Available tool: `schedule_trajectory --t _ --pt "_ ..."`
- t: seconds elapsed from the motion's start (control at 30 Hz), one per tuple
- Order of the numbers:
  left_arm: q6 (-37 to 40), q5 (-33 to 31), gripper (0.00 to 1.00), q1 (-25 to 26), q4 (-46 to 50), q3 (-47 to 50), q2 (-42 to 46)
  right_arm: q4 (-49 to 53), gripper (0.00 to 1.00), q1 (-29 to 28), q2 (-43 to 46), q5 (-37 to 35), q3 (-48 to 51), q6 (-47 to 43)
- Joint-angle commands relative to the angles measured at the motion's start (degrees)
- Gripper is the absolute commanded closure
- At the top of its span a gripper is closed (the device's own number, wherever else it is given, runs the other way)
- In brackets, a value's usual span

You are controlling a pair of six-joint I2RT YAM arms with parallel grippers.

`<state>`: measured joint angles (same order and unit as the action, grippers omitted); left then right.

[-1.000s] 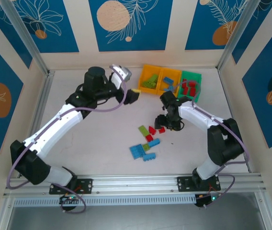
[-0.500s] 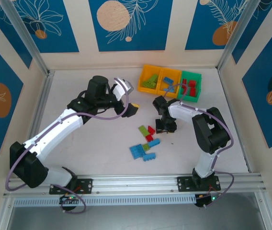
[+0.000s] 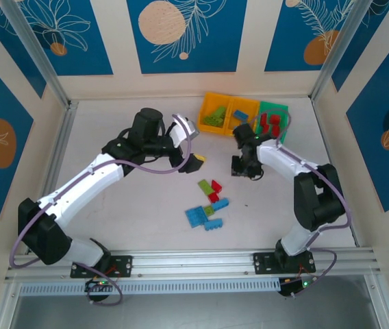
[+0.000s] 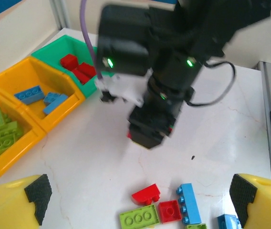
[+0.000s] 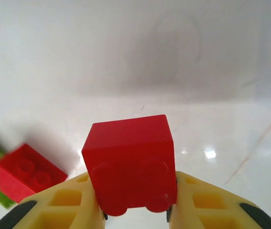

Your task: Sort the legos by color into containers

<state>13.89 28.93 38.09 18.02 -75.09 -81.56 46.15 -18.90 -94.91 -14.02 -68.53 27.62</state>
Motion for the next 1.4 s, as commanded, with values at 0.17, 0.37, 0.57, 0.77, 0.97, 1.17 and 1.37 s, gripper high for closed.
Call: schedule_trajectory --t 0.17,0.37,0.57,0.77,0.97,1.17,1.37 --pt "-1.0 0.2 0.00 4.0 -1.6 -3.2 -3.2 0.5 0.67 15.2 -9.3 3.1 -20.5 1.1" --pt "-2.1 -2.3 0.00 5.7 -1.1 -4.3 -4.4 8.6 0.67 20.4 -27.7 3.4 -45.5 0.1" --pt "-4.6 -6.7 0.00 7.4 -1.3 -4.1 -4.7 19.4 0.44 22.1 -40.3 5.5 -67.8 -1.2" --pt "-5.0 -8.2 0.00 8.0 -1.9 -3.9 -5.4 21.0 0.36 22.3 -36.8 7.3 -67.3 -2.2" --pt "-2.6 -7.9 0.00 8.1 -2.2 -4.0 -6.4 15.8 0.36 21.4 -19.4 11.5 -44.5 -0.9" --pt "5.4 -2.8 0.00 8.2 -1.7 -0.9 -4.4 7.9 0.34 15.0 1.7 16.0 -17.3 -4.9" --pt "17.1 -0.6 0.00 8.8 5.0 2.4 -0.8 8.3 0.34 2.0 13.4 14.3 -1.4 -6.7"
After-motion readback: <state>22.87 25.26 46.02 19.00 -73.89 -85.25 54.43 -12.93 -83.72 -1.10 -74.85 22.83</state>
